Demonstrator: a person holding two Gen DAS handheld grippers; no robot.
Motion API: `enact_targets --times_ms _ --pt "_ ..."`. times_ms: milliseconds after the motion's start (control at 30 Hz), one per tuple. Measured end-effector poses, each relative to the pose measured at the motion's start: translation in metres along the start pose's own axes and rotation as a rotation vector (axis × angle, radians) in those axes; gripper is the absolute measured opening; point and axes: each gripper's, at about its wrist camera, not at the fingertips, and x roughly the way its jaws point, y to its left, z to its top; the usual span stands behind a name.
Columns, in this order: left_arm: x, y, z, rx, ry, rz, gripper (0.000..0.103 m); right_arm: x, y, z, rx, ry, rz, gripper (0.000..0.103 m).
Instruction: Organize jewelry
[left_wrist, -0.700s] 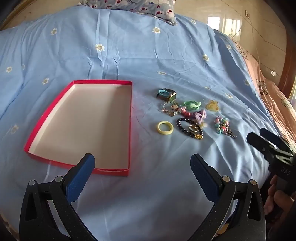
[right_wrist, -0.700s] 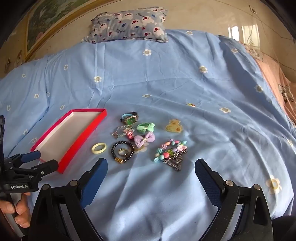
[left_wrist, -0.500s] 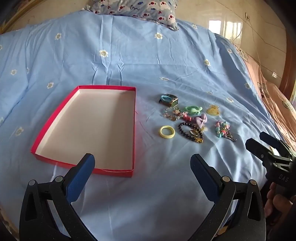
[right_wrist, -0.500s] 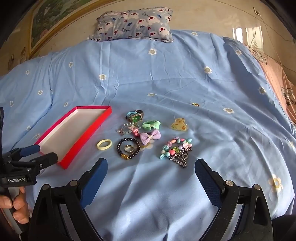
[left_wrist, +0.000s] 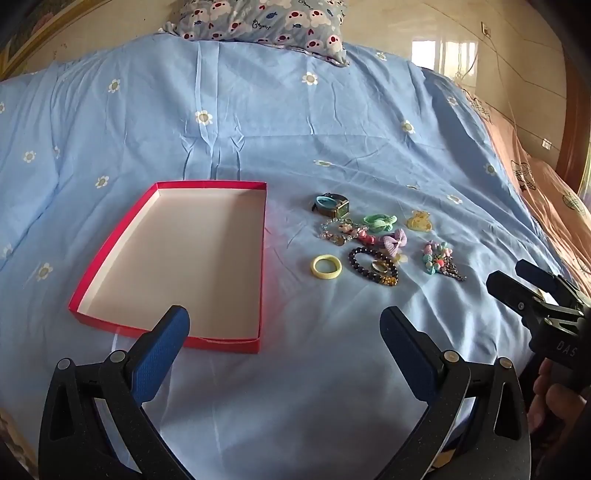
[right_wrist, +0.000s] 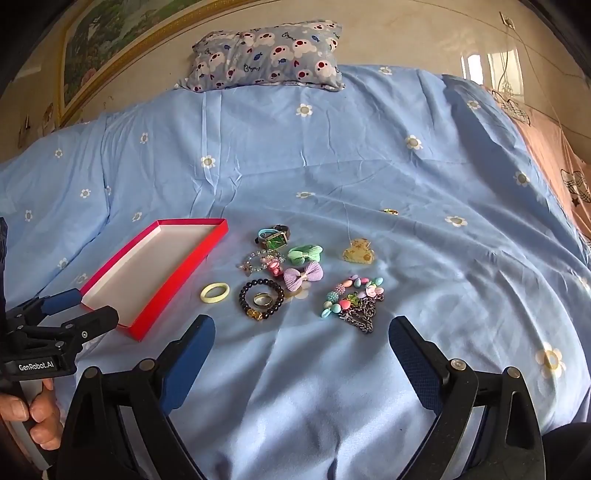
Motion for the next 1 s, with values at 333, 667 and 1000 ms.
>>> enact_targets --times_ms 333,667,1000 --pt "0.005 -0.002 -0.001 0.008 -0.001 0.003 0.103 0.001 0.0 -0.001 0.003 0.004 0.011 0.096" --pt "0.007 -0.002 -0.001 0.011 0.0 0.011 0.103 0.003 0.001 -0.003 -0.003 0.016 0.022 0.096" --pt "0.013 -0.005 -0.004 0.023 -0.001 0.032 0.103 0.003 0.002 -0.003 -0.002 0.016 0.023 0.096"
